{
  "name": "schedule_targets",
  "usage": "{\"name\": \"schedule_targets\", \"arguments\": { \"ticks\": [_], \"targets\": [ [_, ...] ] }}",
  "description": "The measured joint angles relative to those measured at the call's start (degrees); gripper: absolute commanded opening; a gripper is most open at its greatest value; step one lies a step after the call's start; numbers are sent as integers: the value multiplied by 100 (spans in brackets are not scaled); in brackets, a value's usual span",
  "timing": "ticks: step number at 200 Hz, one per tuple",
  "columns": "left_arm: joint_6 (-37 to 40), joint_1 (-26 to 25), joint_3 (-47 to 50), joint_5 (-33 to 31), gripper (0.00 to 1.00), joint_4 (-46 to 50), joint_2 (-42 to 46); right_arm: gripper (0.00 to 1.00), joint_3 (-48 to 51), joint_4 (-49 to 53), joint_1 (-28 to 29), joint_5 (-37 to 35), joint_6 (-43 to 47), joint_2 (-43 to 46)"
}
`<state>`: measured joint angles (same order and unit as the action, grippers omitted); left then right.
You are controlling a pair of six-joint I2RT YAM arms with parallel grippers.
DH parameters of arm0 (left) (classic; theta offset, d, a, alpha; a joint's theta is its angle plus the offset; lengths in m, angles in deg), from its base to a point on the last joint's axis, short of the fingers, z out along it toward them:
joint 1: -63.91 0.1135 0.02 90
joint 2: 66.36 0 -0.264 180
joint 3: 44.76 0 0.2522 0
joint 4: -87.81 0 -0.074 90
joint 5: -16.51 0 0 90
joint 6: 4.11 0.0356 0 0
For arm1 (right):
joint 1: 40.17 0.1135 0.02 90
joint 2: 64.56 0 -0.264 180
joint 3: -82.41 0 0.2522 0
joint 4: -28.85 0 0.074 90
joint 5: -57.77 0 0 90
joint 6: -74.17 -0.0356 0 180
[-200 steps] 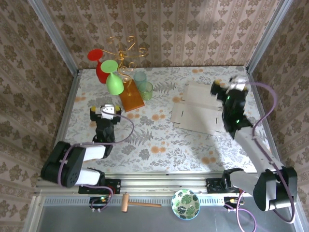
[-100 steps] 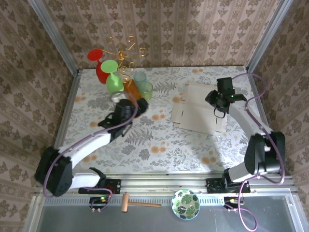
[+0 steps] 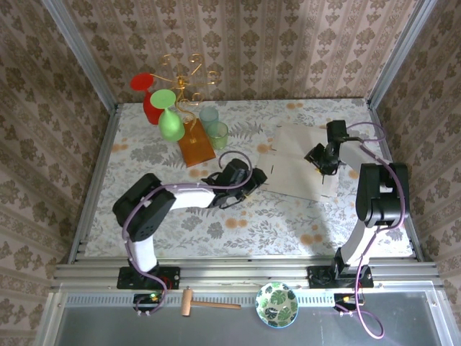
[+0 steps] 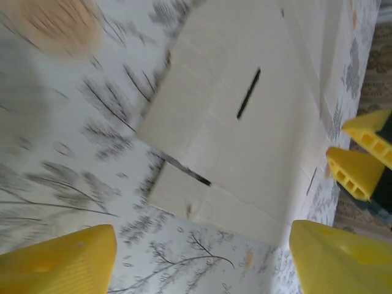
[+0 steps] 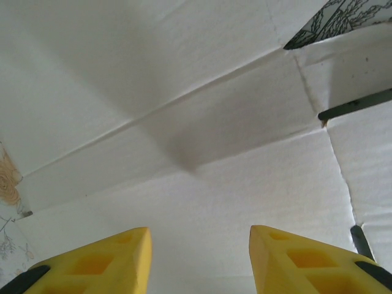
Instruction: Fold the paper box
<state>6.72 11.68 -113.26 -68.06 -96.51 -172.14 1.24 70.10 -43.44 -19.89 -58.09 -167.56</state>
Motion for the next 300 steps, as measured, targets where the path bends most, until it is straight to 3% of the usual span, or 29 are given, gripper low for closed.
{"name": "schedule_targets", "arguments": {
  "ticks": [36, 78, 123, 199, 300],
  "targets": [
    [-546, -262, 70, -92, 62, -380, -164, 46, -118, -4, -7, 186, -2, -162],
    [-763, -15, 151, -494, 44, -669, -164, 45, -133, 2, -7, 334, 0, -505],
    [-874, 328, 168, -599, 44, -846, -164, 45, -181, 17, -7, 522, -20, -603],
    [-1370, 297, 151, -514, 49, -719, -369, 45, -195, 17, -7, 765, -149, -645],
    [-1578, 431, 15, -426, 42, -898, -621, 44, -273, 20, -7, 1047, -168, -750]
  ]
}}
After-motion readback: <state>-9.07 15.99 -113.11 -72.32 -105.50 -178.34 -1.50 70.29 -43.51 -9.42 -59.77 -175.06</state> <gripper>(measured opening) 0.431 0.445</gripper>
